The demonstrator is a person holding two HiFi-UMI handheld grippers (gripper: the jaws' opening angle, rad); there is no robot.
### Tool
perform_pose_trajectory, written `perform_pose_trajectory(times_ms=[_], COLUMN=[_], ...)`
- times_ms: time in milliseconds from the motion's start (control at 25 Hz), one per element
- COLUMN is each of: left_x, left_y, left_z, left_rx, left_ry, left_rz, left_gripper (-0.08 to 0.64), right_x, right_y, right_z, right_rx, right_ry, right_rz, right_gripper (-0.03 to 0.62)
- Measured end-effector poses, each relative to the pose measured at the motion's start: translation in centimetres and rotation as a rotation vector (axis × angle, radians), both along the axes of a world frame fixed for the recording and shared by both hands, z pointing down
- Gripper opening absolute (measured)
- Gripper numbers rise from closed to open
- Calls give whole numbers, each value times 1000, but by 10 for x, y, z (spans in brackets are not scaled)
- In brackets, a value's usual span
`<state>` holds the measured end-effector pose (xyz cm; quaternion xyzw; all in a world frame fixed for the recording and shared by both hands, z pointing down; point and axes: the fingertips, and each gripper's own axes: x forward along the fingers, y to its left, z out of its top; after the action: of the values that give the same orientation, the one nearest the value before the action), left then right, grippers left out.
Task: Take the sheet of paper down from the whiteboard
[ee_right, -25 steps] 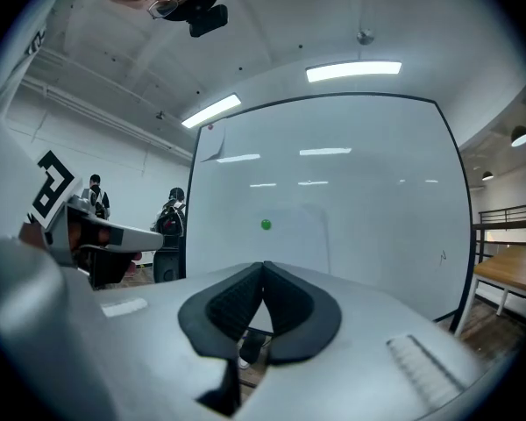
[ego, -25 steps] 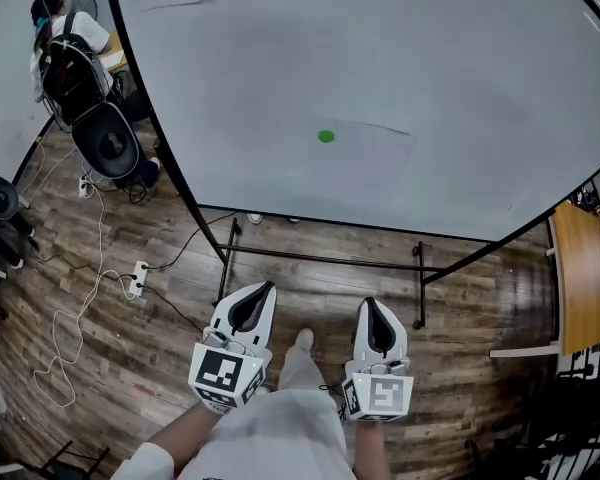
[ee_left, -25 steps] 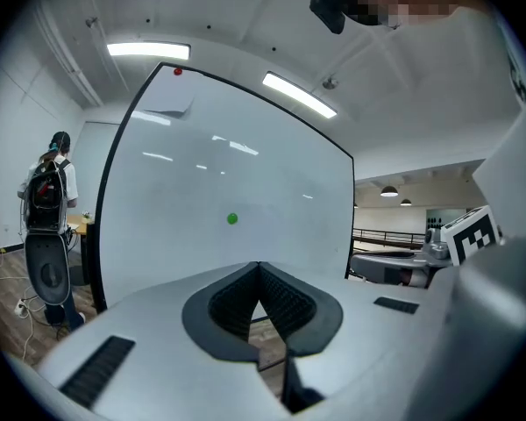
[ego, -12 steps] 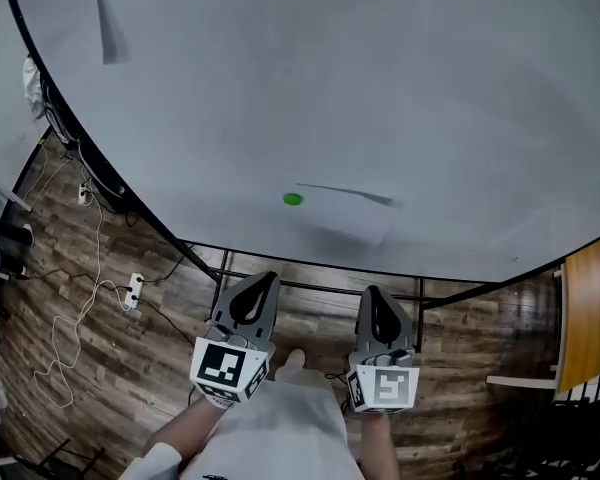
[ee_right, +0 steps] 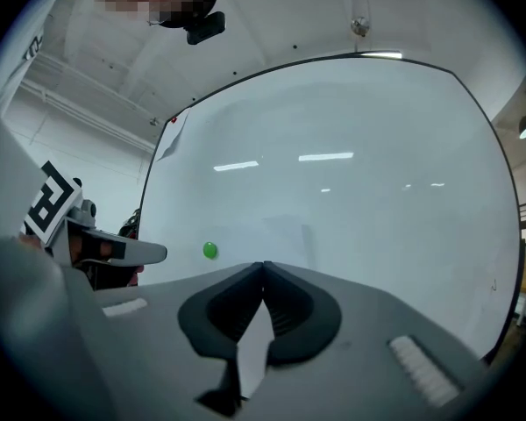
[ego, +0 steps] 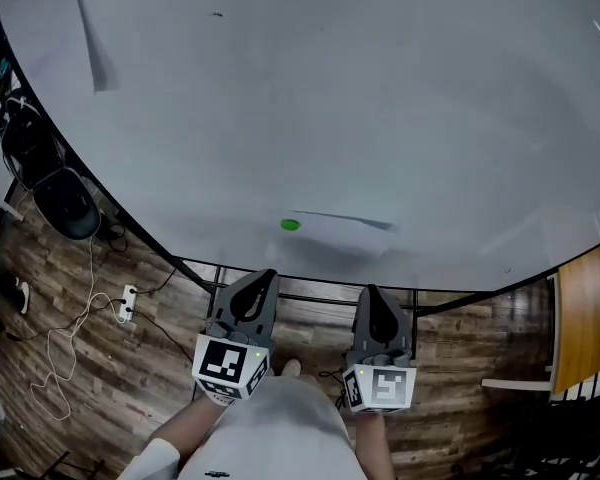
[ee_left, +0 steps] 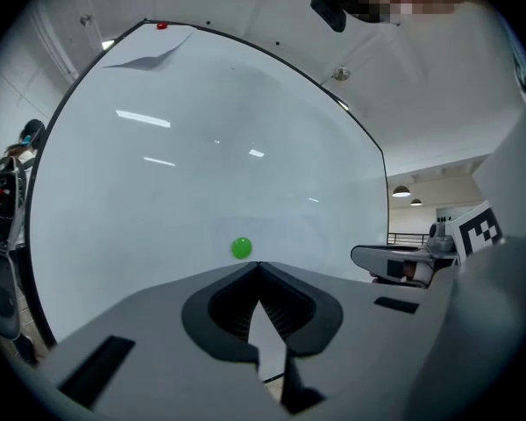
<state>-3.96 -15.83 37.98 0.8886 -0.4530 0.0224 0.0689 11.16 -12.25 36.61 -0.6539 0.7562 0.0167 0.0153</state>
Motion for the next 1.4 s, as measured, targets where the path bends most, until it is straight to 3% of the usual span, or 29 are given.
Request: perform_pose_trajectory(times_ms=[480,960,1200,1400], left_x=[3,9,11,12], left_y=[-15,-26,-29,-31], left_z=[-1,-1,-5,-5], left_rx=[-11,-10,-4,-4], left_ry=[16,-3,-8,-7], left_rz=[37,58,52,49], left_gripper=[6,6,6,6], right_x=[14,36,34,30], right_y=[-17,-54,-68,-70], right_z=[-13,-39,-28,-25], right_rx=[5,-5,-55,-53], right_ry=[36,50,75,108], right_rz=[52,-80,-162,-149], right_gripper=[11,117,118,91])
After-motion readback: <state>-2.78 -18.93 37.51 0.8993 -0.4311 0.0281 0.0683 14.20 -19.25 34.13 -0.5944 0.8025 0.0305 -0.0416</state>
